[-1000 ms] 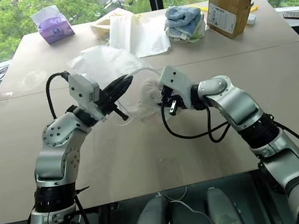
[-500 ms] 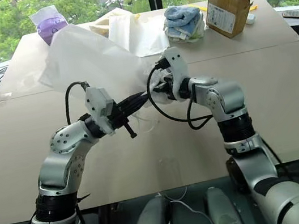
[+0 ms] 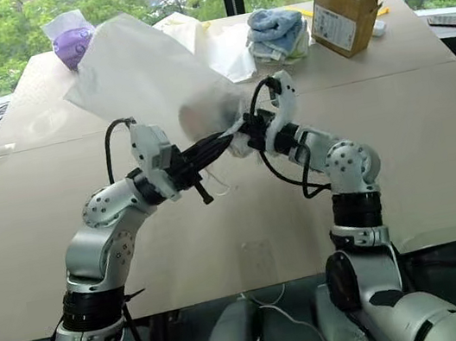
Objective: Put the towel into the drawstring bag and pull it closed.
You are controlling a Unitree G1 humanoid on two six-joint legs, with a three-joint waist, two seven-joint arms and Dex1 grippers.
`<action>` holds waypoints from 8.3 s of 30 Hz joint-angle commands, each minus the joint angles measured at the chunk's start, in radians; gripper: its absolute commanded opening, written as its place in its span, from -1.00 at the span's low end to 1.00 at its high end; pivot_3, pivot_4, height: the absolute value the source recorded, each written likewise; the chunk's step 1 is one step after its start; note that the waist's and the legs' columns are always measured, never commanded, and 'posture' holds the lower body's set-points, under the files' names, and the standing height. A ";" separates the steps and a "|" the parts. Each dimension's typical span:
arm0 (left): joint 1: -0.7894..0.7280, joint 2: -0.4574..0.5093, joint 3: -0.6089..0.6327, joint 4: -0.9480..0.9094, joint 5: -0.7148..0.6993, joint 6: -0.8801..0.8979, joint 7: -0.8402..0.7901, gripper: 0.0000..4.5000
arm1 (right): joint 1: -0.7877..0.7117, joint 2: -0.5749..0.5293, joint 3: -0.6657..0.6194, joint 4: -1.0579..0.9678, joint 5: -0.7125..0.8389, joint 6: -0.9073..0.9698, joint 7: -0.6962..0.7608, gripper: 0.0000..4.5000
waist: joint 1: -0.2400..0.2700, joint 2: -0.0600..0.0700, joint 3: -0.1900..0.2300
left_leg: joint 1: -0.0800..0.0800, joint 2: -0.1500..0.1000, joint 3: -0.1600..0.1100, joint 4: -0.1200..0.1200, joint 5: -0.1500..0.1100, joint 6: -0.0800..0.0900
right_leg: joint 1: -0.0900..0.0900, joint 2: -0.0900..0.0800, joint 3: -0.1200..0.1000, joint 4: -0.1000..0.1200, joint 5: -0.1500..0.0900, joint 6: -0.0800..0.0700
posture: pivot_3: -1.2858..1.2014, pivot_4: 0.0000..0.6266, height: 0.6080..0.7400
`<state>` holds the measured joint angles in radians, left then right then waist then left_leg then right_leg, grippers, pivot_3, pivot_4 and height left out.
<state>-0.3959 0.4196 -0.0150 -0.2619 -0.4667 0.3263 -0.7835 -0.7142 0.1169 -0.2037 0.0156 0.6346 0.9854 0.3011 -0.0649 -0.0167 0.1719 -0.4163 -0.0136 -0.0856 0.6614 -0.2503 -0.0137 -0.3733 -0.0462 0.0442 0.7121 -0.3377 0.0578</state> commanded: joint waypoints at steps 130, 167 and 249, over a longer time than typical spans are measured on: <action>-0.124 0.070 0.229 0.122 -0.217 0.246 0.076 -1.00 | -0.287 -0.211 0.274 1.080 -0.629 -1.297 0.290 -0.99 | -0.011 0.000 0.000 | 0.001 0.001 0.000 0.002 0.001 -0.002 | 0.001 0.000 0.000 -0.001 0.000 0.000 | 0.03 -0.52 1.00; -0.075 0.093 0.253 0.114 -0.237 0.233 0.064 -1.00 | -0.375 -0.126 0.136 1.197 -0.587 -1.267 0.232 -0.98 | -0.032 0.000 0.001 | 0.001 0.001 0.000 0.002 0.001 -0.002 | 0.001 0.000 0.000 0.000 0.000 0.000 | 0.03 -0.52 1.00; 0.093 0.062 -0.144 0.292 0.211 -0.059 -0.157 -0.94 | 0.175 -0.257 0.254 -0.434 -0.720 -0.488 -0.149 -1.00 | 0.004 0.001 0.000 | 0.001 0.001 0.001 -0.003 0.001 -0.002 | -0.001 0.000 0.001 0.000 0.000 0.000 | 0.03 -0.52 1.00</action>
<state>-0.3085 0.4747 -0.1604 0.0351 -0.2522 0.2534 -0.9298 -0.5153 -0.1400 0.0584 -0.3761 -0.0900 0.5044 0.1603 -0.0612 -0.0161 0.1721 -0.4155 -0.0130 -0.0845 0.6589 -0.2490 -0.0156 -0.3743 -0.0465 0.0458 0.7125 -0.3377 0.0577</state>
